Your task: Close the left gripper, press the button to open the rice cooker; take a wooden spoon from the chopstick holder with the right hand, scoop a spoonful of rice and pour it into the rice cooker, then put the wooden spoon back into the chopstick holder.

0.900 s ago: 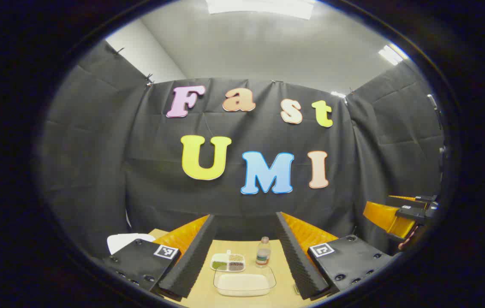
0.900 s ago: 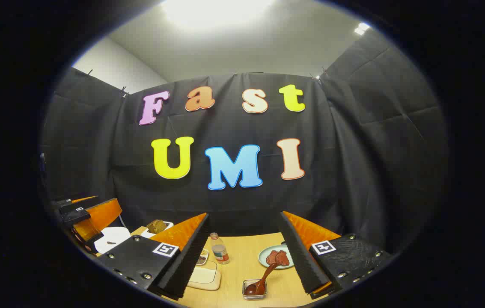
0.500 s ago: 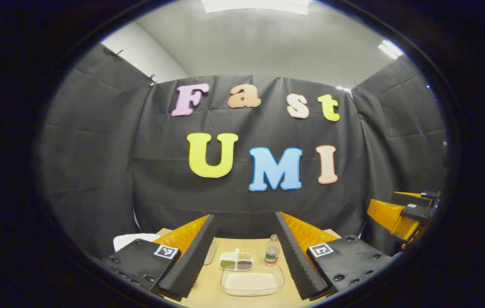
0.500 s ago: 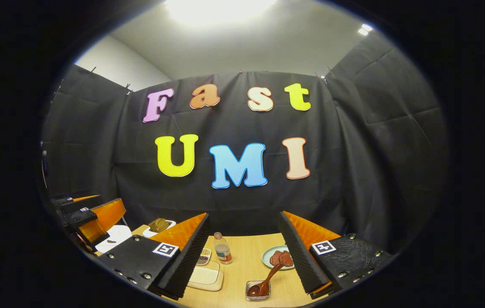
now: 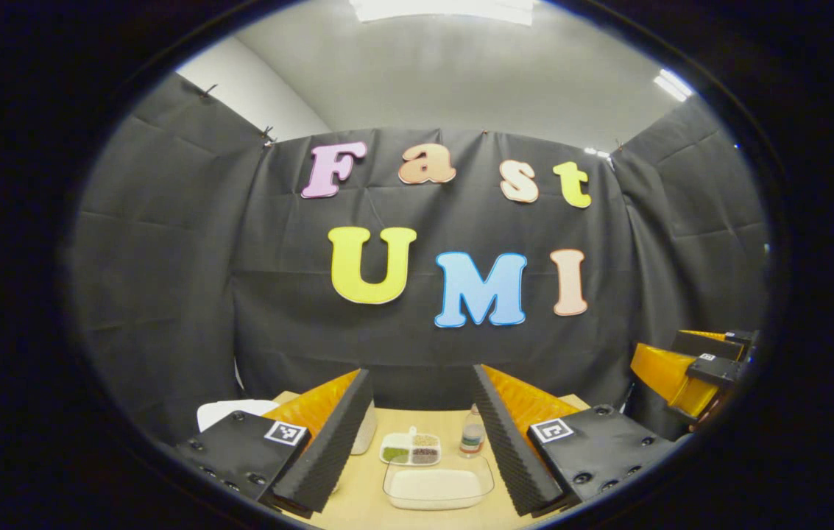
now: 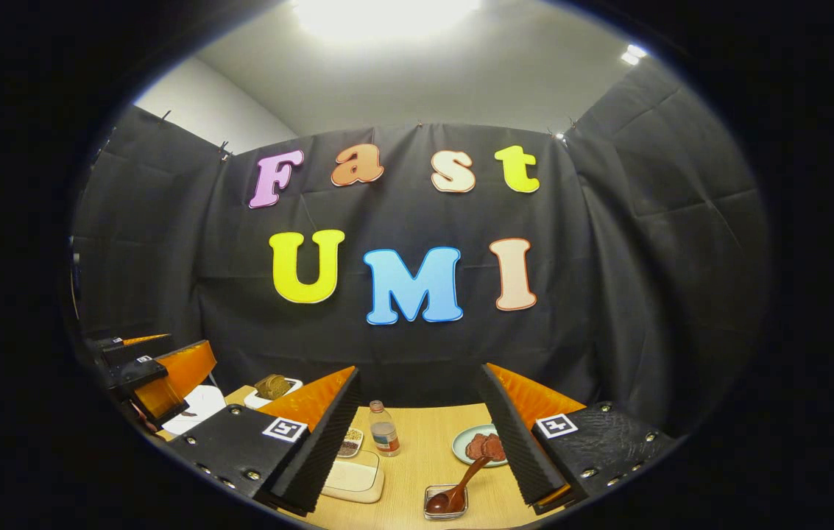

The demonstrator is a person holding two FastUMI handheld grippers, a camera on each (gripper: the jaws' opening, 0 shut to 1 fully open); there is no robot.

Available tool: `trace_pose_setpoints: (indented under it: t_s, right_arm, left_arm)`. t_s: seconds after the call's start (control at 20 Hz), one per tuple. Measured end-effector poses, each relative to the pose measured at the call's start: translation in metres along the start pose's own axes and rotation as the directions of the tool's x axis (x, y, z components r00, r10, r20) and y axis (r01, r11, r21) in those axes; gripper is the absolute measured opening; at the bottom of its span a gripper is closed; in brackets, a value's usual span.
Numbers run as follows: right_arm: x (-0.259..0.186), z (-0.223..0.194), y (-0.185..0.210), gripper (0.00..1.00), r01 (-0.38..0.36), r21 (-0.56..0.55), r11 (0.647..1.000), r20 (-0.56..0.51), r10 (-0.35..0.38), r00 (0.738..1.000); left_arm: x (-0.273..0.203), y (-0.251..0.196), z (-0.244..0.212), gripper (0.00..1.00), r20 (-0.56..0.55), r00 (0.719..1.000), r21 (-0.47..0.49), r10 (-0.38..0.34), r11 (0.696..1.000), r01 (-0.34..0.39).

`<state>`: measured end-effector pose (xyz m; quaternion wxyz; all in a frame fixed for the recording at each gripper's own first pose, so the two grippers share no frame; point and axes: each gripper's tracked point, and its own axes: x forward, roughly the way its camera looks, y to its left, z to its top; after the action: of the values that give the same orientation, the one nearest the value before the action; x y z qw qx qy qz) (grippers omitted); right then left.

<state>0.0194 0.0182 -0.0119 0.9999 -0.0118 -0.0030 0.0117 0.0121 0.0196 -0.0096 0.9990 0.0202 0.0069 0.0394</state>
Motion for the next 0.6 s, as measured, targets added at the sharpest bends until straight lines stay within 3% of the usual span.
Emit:
trace_pose_setpoints:
  t_s: [0.15,0.25,0.4,0.45,0.5,0.55,0.6]
  right_arm:
    - [0.006,-0.010,-0.001,0.97,0.002,-0.005,1.000,-0.026,-0.002,1.000]
    - [0.010,-0.016,0.000,0.97,0.000,0.003,1.000,-0.044,0.000,0.999]
    - [0.017,-0.026,0.001,0.97,0.002,0.003,1.000,-0.073,-0.001,0.997]
    - [0.019,-0.029,0.001,0.97,0.000,-0.001,1.000,-0.086,0.000,0.996]
    - [0.021,-0.033,0.002,0.97,-0.001,-0.002,1.000,-0.094,0.001,0.996]
    - [0.023,-0.036,0.003,0.97,-0.001,-0.004,1.000,-0.103,0.001,0.995]
    - [0.025,-0.040,0.003,0.97,-0.001,-0.005,1.000,-0.112,0.000,0.994]
  left_arm:
    - [0.007,0.014,-0.014,0.94,-0.031,0.999,-0.002,0.017,1.000,-0.017]
    - [0.011,0.030,-0.024,0.80,-0.059,0.997,0.010,0.045,0.999,-0.044]
    - [0.017,0.052,-0.046,0.45,-0.115,0.991,0.012,0.069,0.998,-0.068]
    - [0.023,0.064,-0.058,0.40,-0.147,0.986,0.013,0.083,0.997,-0.082]
    - [0.026,0.085,-0.072,0.24,-0.182,0.974,0.028,0.138,0.990,-0.135]
    - [0.032,0.098,-0.087,0.08,-0.231,0.963,0.026,0.141,0.990,-0.139]
    - [0.034,0.104,-0.101,0.08,-0.278,0.951,0.010,0.133,0.991,-0.136]
